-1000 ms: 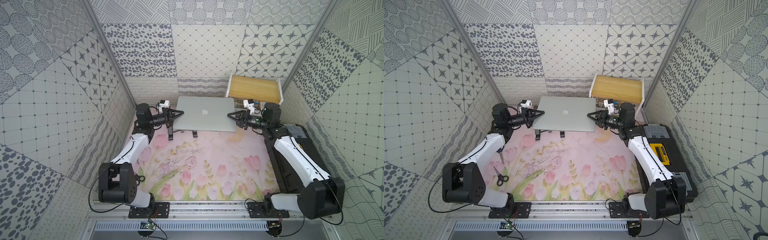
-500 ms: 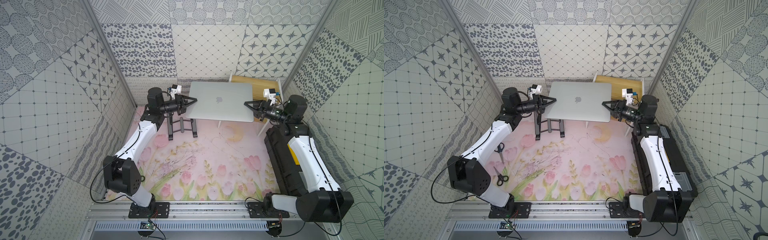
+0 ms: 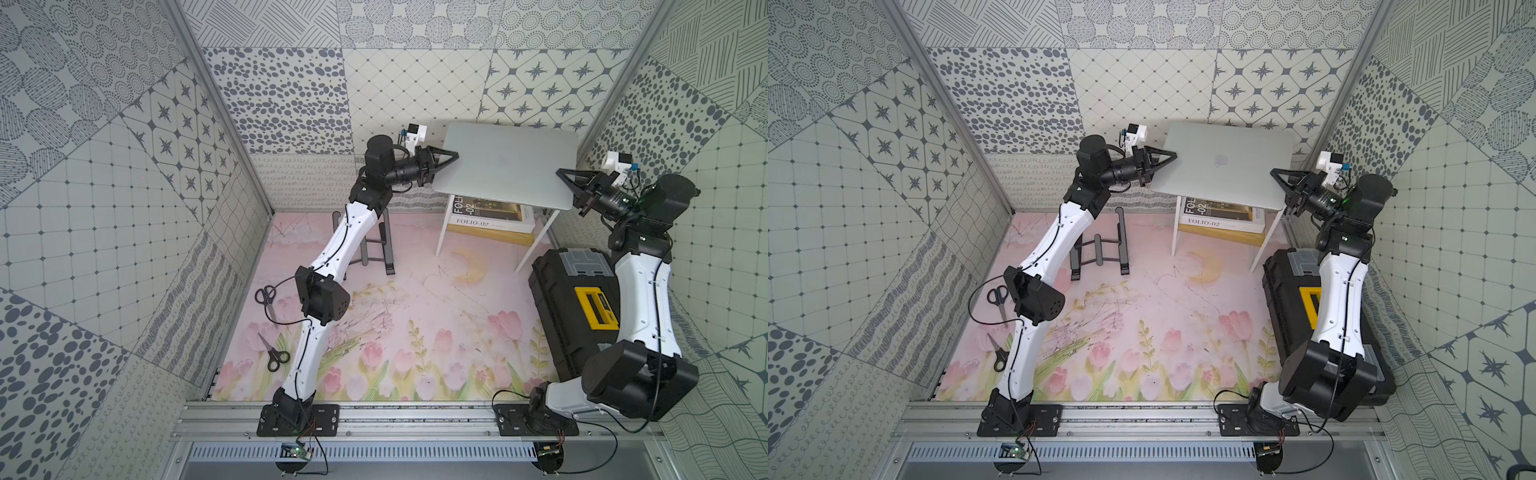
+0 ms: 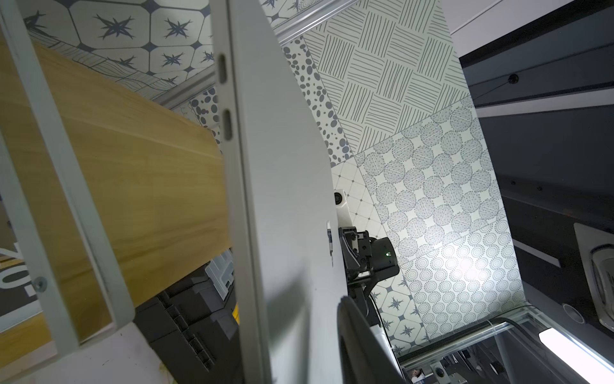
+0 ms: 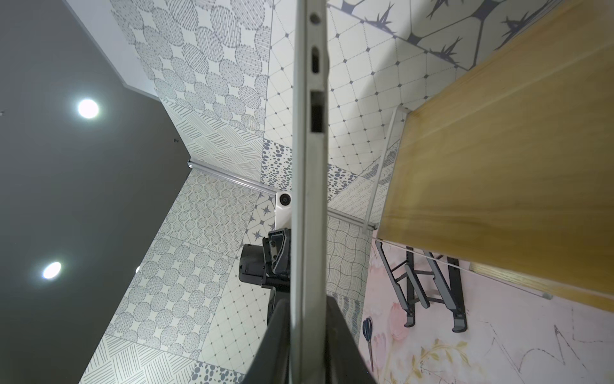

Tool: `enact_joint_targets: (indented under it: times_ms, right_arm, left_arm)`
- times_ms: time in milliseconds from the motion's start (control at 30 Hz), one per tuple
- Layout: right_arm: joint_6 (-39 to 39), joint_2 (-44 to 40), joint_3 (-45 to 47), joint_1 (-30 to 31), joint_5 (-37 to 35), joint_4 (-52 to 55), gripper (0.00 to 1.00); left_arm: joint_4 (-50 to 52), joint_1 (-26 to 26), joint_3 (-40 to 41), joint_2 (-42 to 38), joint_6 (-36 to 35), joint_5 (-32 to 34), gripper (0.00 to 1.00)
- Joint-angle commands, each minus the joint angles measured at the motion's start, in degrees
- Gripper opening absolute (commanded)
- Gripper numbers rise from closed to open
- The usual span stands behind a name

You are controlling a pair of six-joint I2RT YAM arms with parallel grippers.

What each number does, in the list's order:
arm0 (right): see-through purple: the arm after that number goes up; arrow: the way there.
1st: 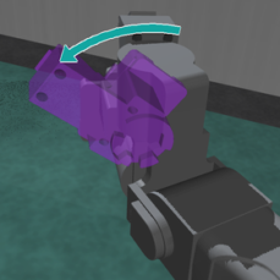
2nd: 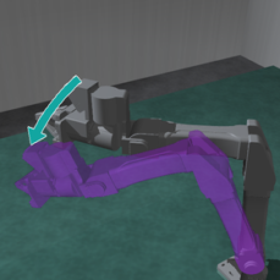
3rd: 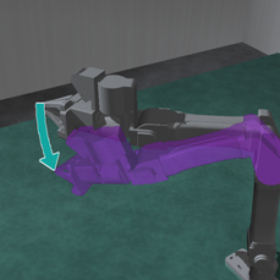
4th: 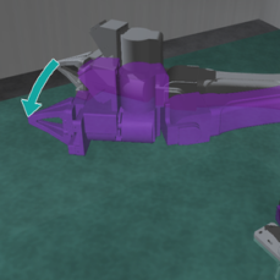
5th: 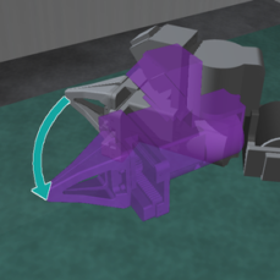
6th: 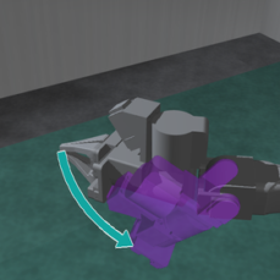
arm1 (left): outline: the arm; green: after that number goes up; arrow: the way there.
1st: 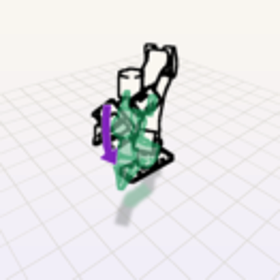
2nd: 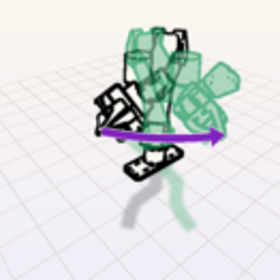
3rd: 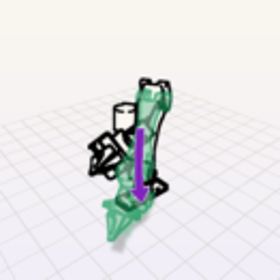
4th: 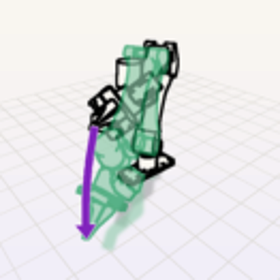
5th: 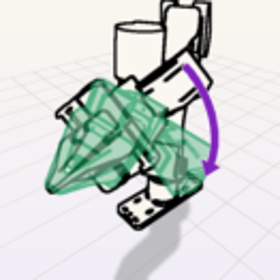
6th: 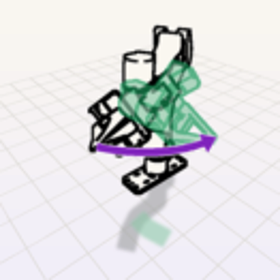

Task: Close the laptop lid and set it aside
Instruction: Place the laptop on the shelf.

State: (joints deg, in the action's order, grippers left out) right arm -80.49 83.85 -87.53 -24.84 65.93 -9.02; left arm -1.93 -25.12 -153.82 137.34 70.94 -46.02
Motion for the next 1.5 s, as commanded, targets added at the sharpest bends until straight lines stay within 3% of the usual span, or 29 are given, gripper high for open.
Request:
enact_joint_targets:
  times_ms: [0, 533, 700, 867, 1033, 1467]
  right_arm:
    - [-6.59, 1.19, -3.46, -1.8, -1.07, -13.34, 0.0]
    - [-15.15, 7.28, -2.58, -4.45, -4.92, -24.81, 0.0]
    - [-16.25, 8.2, -1.9, -4.34, -6.84, -26.17, 0.0]
    - [-16.89, 8.6, -1.61, -3.93, -8.6, -26.88, 0.0]
    - [-16.68, 9.36, -2.0, -2.36, -9.37, -26.33, 0.0]
    - [-11.06, 10.93, -4.85, 0.48, -11.82, -17.26, 0.0]
  left_arm:
    - [-12.63, -2.17, 1.48, 0.53, -2.66, 8.82, 0.4]
    - [-10.49, -1.07, 4.08, 1.58, -7.67, 9.16, 0.54]
    - [-5.4, -0.01, 5.31, 1.47, -10.85, 10.03, 0.58]
    - [-8.03, 0.67, 12.54, -0.87, -10.66, 10.16, 0.59]
    - [-12.19, 2.36, 17.99, -2.87, -7.86, 8.91, 0.59]
    - [-11.17, 3.12, 18.4, -4.9, -9.66, 7.19, 0.6]
